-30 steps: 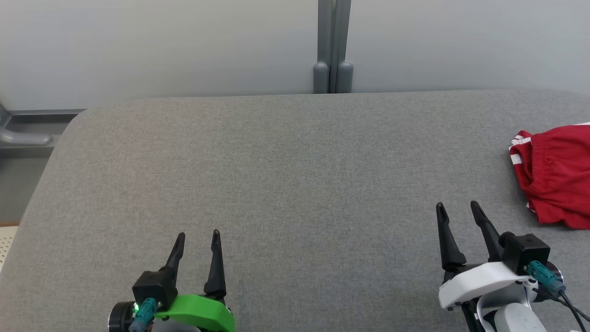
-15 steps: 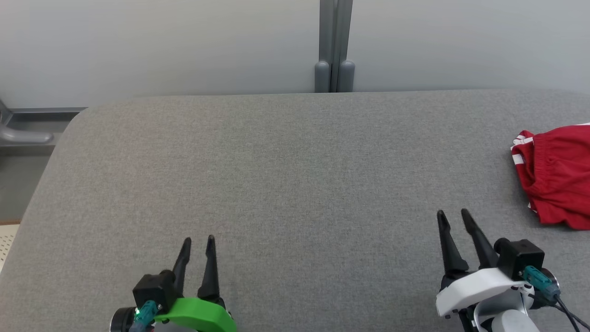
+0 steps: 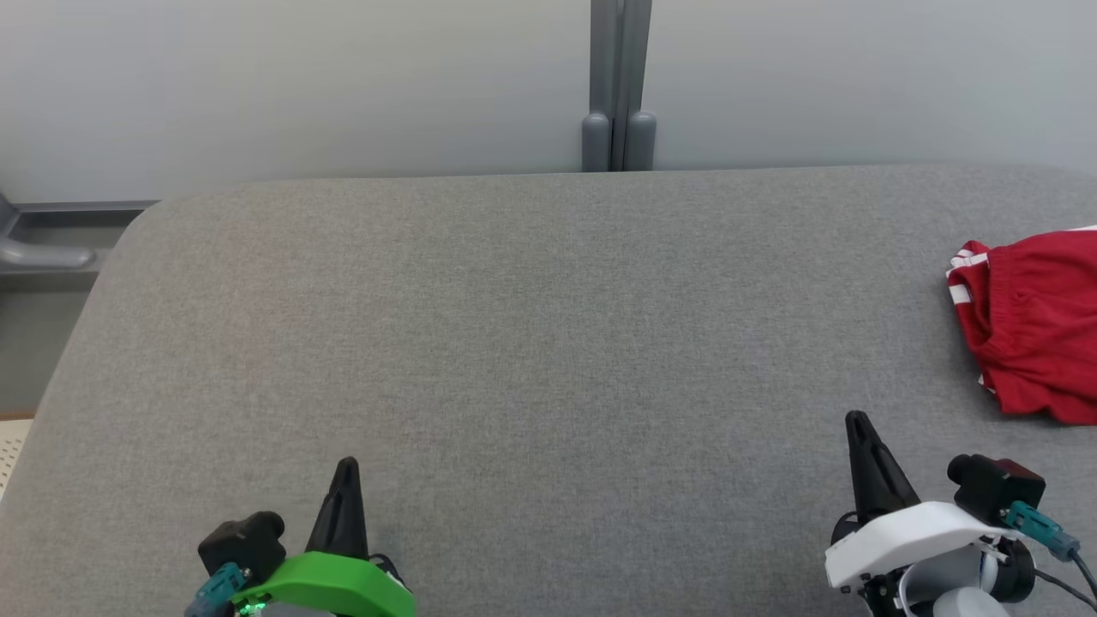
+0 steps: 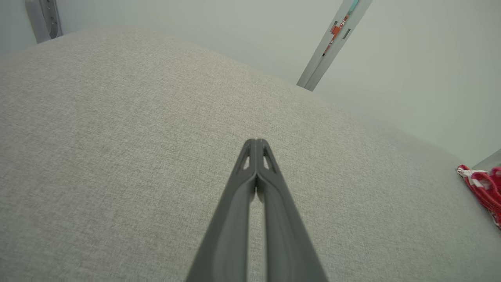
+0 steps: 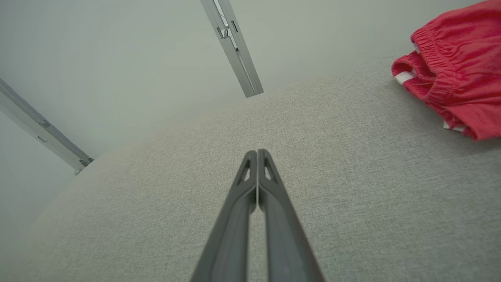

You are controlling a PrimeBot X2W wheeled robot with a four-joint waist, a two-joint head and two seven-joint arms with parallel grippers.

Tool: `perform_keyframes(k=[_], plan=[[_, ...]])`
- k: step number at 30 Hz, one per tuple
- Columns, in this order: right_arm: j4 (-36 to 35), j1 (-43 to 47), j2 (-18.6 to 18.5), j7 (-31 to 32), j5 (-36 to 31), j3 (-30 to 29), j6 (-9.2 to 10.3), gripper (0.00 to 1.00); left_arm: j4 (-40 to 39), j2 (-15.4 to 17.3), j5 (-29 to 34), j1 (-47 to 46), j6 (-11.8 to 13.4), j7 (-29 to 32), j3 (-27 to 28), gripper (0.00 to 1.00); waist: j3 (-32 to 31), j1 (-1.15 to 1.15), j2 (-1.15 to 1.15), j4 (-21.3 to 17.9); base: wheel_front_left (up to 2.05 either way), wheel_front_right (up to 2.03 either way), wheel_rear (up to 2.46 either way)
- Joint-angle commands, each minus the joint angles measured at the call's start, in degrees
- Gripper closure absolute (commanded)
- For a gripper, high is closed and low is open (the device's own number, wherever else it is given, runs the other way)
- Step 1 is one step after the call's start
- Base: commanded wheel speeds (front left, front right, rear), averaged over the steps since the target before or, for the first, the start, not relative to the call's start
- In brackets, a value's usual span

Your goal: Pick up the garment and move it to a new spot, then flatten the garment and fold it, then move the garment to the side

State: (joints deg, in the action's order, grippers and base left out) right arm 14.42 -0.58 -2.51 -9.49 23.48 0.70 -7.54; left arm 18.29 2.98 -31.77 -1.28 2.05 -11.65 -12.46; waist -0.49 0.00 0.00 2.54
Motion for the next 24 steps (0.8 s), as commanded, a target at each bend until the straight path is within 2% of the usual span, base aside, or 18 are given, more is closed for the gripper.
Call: perform_keyframes(k=[1,24], plan=[[-0.9,-1.7,-0.2,0.6,2.6,-0.4,0.01,1.00,-1.1,0.3,-2.3,-1.4,-0.5,0.4,0.9,1.00,0.0,0.00,0.00,0.0,0.00,0.00,0.00],[-0.9,-3.0,-0.3,5.2,22.6,-2.5,0.03,1.00,-2.1,0.8,-20.5,-2.7,-3.3,5.2,5.7,1.00,0.1,0.00,0.00,-0.5,0.00,0.00,0.00]])
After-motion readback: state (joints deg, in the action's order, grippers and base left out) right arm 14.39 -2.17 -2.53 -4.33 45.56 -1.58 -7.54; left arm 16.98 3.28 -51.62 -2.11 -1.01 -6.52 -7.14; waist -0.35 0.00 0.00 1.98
